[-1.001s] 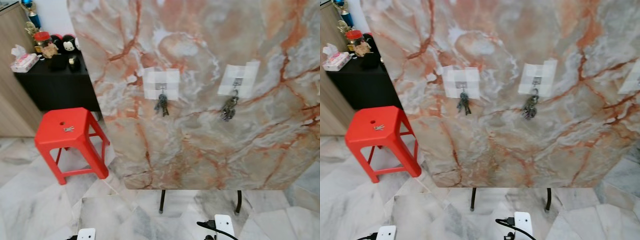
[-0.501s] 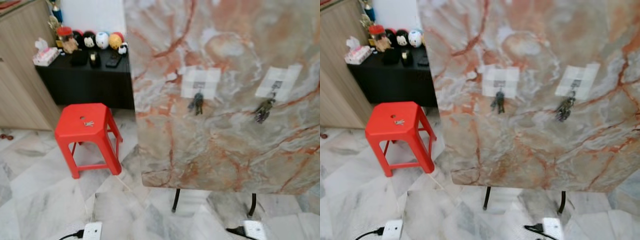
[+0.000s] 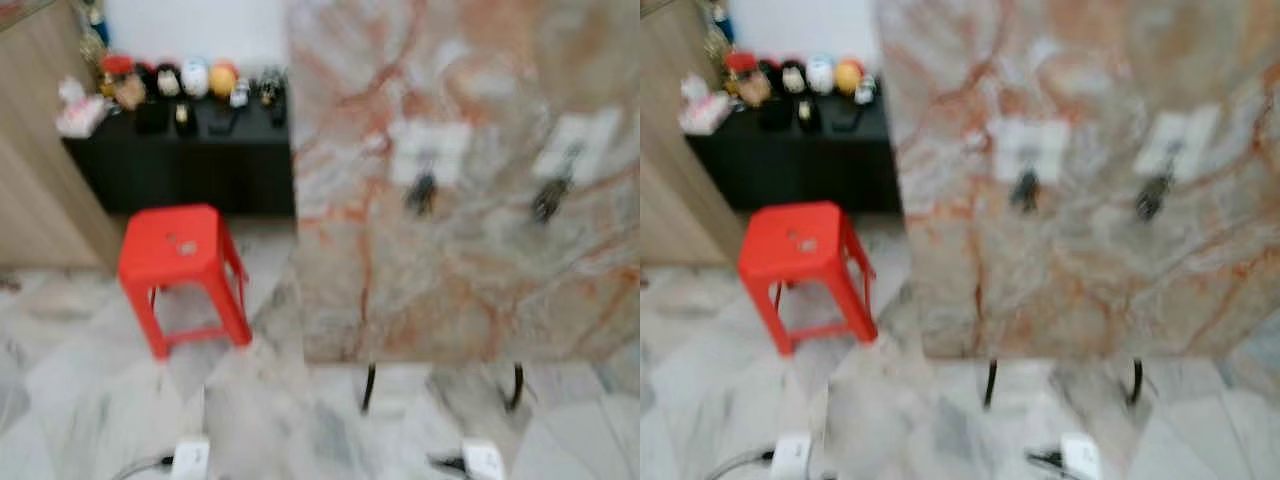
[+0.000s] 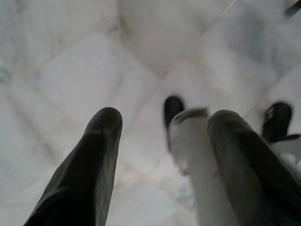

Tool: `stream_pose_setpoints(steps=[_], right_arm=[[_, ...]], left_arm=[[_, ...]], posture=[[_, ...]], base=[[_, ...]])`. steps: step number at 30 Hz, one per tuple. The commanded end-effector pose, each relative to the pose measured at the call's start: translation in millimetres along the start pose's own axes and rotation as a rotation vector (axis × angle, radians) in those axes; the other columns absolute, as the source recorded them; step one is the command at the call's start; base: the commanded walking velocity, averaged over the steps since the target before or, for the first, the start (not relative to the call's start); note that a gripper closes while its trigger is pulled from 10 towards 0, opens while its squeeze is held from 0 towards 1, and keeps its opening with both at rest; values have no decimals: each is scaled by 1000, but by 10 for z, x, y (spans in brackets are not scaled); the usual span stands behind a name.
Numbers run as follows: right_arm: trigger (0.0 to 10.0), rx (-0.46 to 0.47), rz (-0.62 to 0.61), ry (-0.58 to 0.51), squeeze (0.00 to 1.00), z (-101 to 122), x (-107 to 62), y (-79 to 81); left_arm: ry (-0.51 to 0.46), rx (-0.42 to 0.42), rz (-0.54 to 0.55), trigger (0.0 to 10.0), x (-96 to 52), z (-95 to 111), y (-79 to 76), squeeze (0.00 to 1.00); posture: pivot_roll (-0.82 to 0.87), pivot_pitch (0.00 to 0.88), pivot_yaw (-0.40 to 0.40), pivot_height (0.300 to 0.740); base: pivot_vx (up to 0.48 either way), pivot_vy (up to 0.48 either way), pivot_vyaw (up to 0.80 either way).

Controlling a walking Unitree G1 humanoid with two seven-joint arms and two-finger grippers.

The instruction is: Hang keys on a hook

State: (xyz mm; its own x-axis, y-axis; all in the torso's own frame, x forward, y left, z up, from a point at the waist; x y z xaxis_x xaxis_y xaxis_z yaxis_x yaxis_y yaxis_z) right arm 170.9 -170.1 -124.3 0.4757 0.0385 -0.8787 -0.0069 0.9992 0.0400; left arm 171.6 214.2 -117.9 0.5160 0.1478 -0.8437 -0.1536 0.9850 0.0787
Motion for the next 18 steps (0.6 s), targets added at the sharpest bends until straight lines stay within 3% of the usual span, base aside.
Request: stream_pose_setpoints(steps=[1, 4, 7, 18], right_arm=[[10000, -7, -21, 15, 0, -26, 2, 11], [10000, -7, -8, -3, 0, 107, 35, 192], [10000, -9, -6, -15, 0, 163, 43, 233], [10000, -6, -13, -47, 0, 306, 48, 195]], left_arm=[[18, 6, -10, 10000, -1, -37, -64, 0], [18, 7, -10, 10000, -1, -36, -69, 0], [18, 10, -10, 10000, -1, -36, -72, 0], [19, 11, -10, 10000, -1, -38, -79, 0]], posture=[[-88, 52, -11, 740], [-88, 52, -11, 740], [-88, 52, -10, 740], [-87, 53, -10, 740]], base=[[0, 315, 0], [0, 314, 0], [0, 314, 0], [0, 312, 0]])
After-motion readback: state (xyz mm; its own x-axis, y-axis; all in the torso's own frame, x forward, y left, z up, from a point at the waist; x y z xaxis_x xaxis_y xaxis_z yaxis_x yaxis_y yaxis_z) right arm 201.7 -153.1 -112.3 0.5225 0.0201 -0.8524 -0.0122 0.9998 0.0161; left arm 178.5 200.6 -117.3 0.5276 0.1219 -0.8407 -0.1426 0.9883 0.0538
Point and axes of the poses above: a point about 5 cm out from each wrist's last joint towards the gripper, its own x axis pointing out of the wrist towards the gripper, its own z axis along the axis of the wrist's last joint, y = z × x, the point moved 3 cm from there along x, pointing out of the wrist towards the gripper, and after that the axes turned 2 degrees about -x, right-handed, at the moved point
